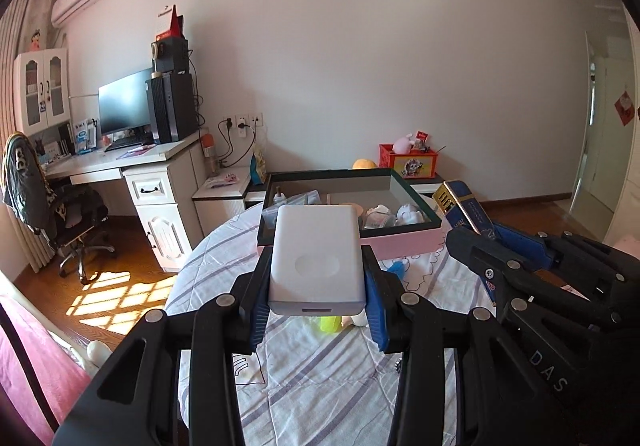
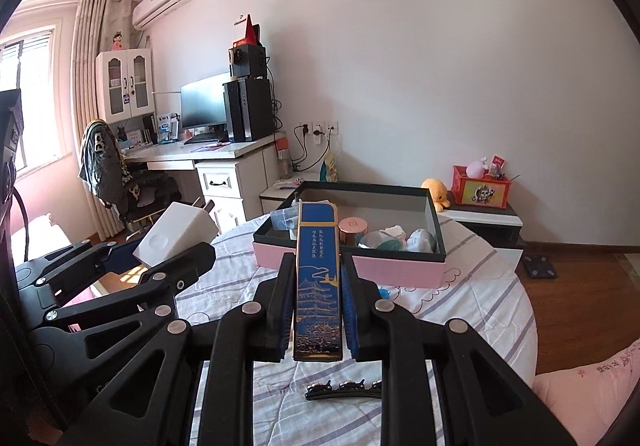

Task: Organize rigid objects
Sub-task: 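Lift charger plug with left tool while right tool lifts boxed item toward box, then lower charger into pink box with left tool while right tool lowers boxed item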

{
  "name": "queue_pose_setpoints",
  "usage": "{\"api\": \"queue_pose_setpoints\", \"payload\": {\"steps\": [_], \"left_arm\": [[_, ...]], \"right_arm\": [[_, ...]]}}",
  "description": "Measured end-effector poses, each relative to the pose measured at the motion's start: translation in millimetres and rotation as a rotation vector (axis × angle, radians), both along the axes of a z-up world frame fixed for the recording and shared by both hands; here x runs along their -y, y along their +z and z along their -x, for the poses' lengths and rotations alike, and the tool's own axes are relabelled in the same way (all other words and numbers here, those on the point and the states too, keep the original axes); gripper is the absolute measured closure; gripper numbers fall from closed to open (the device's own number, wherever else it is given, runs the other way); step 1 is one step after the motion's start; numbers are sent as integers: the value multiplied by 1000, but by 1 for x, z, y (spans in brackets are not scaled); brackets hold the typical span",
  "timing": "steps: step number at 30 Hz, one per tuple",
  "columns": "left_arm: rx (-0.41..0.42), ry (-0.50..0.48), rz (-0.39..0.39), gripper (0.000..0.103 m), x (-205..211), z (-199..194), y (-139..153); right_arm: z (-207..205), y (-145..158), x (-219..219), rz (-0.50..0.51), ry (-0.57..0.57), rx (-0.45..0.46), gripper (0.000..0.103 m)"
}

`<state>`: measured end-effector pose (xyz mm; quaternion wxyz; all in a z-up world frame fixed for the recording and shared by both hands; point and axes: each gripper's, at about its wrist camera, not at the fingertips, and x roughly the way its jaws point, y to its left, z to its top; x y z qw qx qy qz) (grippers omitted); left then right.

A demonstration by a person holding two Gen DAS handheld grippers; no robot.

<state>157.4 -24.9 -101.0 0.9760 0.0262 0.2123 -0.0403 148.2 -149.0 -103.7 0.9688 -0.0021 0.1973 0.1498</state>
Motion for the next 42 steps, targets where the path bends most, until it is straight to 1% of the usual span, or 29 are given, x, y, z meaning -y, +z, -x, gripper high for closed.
{"api": "queue_pose_setpoints", "payload": {"steps": [5, 10, 15, 20, 25, 28, 32, 37, 38, 39, 41, 42], "left_arm": [[13, -4, -8, 63, 4, 5, 6], [9, -1, -19, 63, 9, -5, 5], [-5, -5, -40, 63, 16, -27, -2], [-48, -26, -45, 63, 20, -77, -9], [-132, -64, -46, 62, 24, -153, -17], [-196, -72, -42, 62, 24, -203, -29], [-263, -35, -52, 62, 20, -256, -48], [-318, -35, -68, 62, 20, -295, -70], [-314, -37, -64, 62, 20, -299, -73], [-314, -31, -78, 62, 21, -302, -76], [-336, -33, -79, 60, 22, -310, -82], [-333, -34, -85, 59, 23, -313, -83]], "right_arm": [[7, 6, -1, 3, 4, 14, 82], [3, 4, 1, 6, 7, 11, 82], [-19, -1, 2, 20, 8, -6, 82], [-59, -9, 6, 33, 15, -33, 82], [-123, -17, 10, 42, 34, -100, 82], [-163, -24, 11, 56, 38, -134, 82], [-215, -40, 11, 84, 31, -203, 82], [-259, -71, 10, 91, 49, -304, 82], [-265, -76, 10, 93, 49, -318, 82], [-270, -81, 10, 96, 47, -329, 82], [-276, -84, 12, 87, 44, -317, 82], [-280, -84, 13, 91, 31, -316, 81]]}}
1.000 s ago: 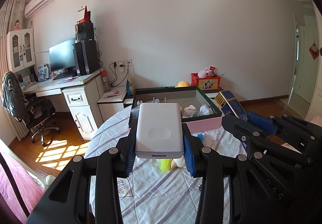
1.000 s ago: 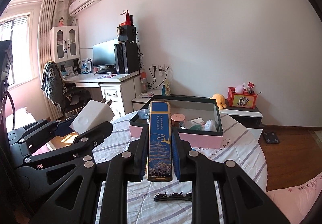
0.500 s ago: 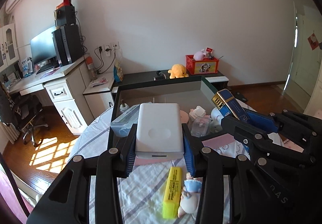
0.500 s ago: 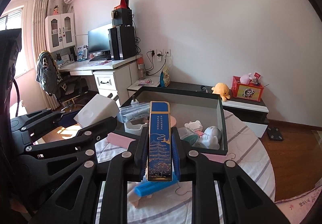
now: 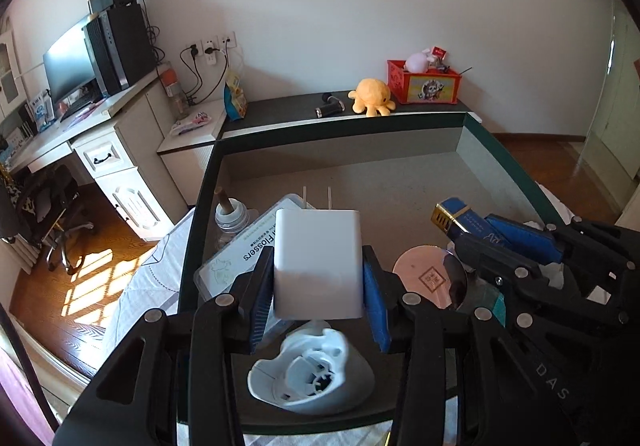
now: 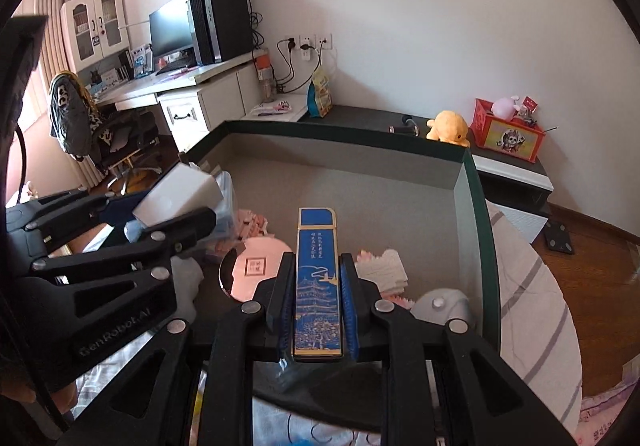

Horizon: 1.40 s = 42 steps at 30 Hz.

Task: Organize rigid objects
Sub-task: 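Lower charger into pink box with left tool while right tool lowers boxed item, then open both tools and withdraw them from the box, then move both open tools toward the items left on the bed sheet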

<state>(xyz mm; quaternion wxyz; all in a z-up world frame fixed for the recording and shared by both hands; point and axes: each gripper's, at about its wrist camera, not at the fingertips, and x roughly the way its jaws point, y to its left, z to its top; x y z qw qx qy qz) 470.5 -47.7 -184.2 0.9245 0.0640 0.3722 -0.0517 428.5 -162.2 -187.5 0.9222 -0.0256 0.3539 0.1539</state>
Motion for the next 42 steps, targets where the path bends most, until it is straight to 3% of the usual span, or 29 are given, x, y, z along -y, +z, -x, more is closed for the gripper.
{"api": "queue_pose_setpoints", "payload": {"steps": [2, 4, 7, 9, 13, 18, 29, 32, 34, 42], "left_arm": [[14, 3, -30, 53, 4, -3, -2], [5, 17, -35, 48, 3, -5, -2], [32, 18, 4, 37, -6, 5, 9], [69, 33, 22, 17, -14, 18, 20], [142, 43, 67, 7, -26, 55, 43], [241, 65, 56, 0, -31, 117, 71], [425, 104, 37, 0, -34, 261, 107], [429, 90, 44, 0, -37, 290, 112], [444, 111, 31, 0, -41, 307, 116], [475, 141, 75, 0, -50, 354, 124]], "right_arm": [[-8, -4, -1, 31, -19, -19, 75], [-13, -9, 0, 45, -47, -17, 62], [-7, -3, 8, 4, -63, -4, 54], [2, 6, 10, 14, -89, 21, 42], [27, 28, 21, -24, -133, 66, 20], [78, 58, 17, -34, -135, 146, 20], [213, 100, 9, -29, -182, 304, 15], [246, 106, 8, -20, -214, 338, 9], [265, 110, 12, -12, -241, 356, 0], [317, 119, 4, -46, -204, 392, 0]]}}
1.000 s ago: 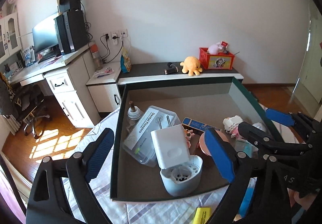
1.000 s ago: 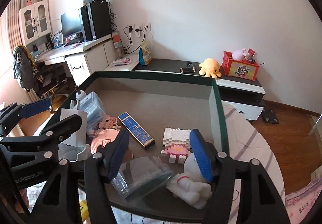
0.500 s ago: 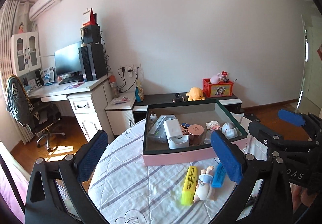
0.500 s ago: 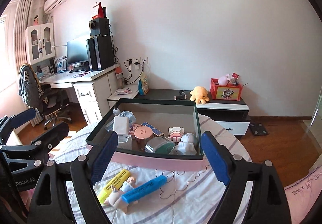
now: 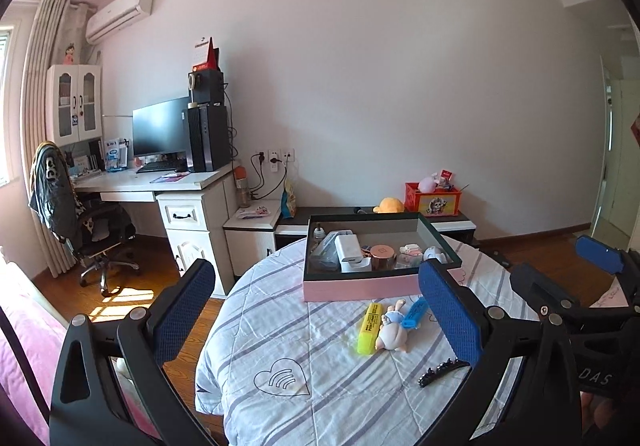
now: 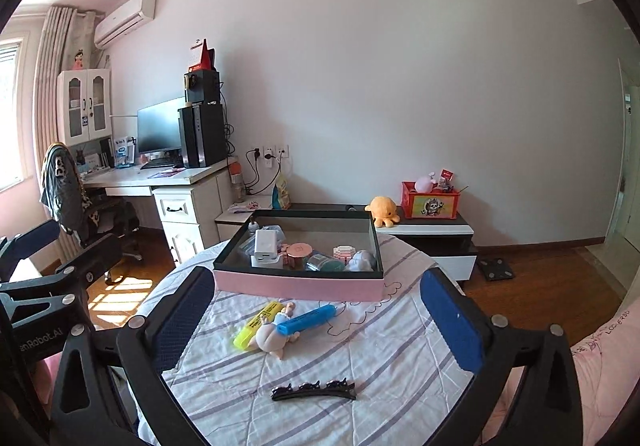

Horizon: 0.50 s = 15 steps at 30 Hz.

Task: Organize rigid objects
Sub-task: 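Move both open tools toward the items left on the bed sheet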

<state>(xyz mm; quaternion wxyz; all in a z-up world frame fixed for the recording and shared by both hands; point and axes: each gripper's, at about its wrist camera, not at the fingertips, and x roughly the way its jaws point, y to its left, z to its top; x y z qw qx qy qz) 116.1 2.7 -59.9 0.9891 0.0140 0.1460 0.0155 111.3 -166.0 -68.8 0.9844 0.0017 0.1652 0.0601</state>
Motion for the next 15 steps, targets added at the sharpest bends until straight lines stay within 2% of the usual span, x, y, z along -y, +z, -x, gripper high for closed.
{"api": "queue_pose_setpoints", "payload": {"steps": [8, 15], "left_arm": [[49, 0, 15, 0, -4, 30, 8], [61, -9, 7, 0, -1, 39, 11]], "right_arm": [[37, 10, -5, 14, -6, 45, 0], [49, 13, -5, 24, -22, 61, 0]]}}
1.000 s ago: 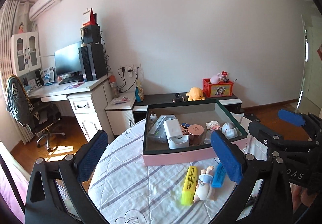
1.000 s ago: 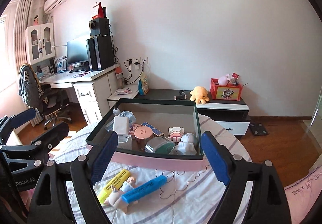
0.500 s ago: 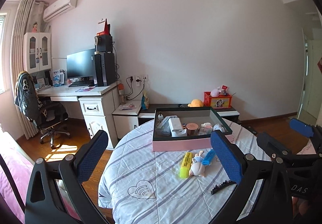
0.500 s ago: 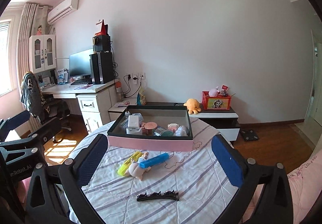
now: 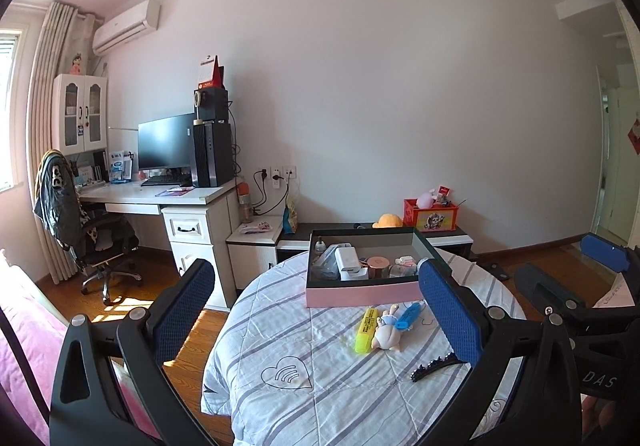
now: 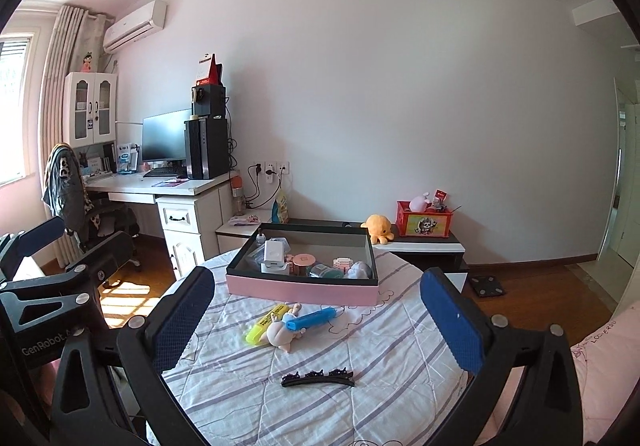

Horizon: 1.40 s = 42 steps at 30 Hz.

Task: Organize rigid objects
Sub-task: 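Move both open tools toward the items left on the bed sheet, then grasp black hair comb with right tool while left tool grasps yellow highlighter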

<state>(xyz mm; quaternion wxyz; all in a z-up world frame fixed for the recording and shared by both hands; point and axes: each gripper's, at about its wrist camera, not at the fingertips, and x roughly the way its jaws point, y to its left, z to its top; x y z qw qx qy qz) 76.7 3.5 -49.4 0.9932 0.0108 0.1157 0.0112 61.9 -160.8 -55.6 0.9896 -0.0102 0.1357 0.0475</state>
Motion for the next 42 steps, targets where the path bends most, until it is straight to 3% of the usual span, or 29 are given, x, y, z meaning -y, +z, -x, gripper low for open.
{"api": "queue_pose_setpoints", "payload": {"steps": [9, 16, 21, 29, 35, 42], "left_arm": [[-30, -18, -13, 0, 4, 0, -5], [-120, -57, -20, 0, 10, -18, -28], [-207, -77, -34, 0, 15, -38, -56], [-371, -80, -23, 0, 14, -74, -109], [-426, -75, -12, 0, 9, -91, -127], [-470, -81, -25, 0, 7, -104, -142]], "right_arm": [[-1, -7, 4, 5, -2, -21, 0], [-14, -28, 13, 1, -11, -83, 0], [-32, -56, 21, 1, -16, -159, 0], [-70, -124, 32, 15, -26, -359, 0], [-96, -168, 33, 38, -2, -490, 0], [-138, -189, 31, 126, 71, -558, 0]]}}
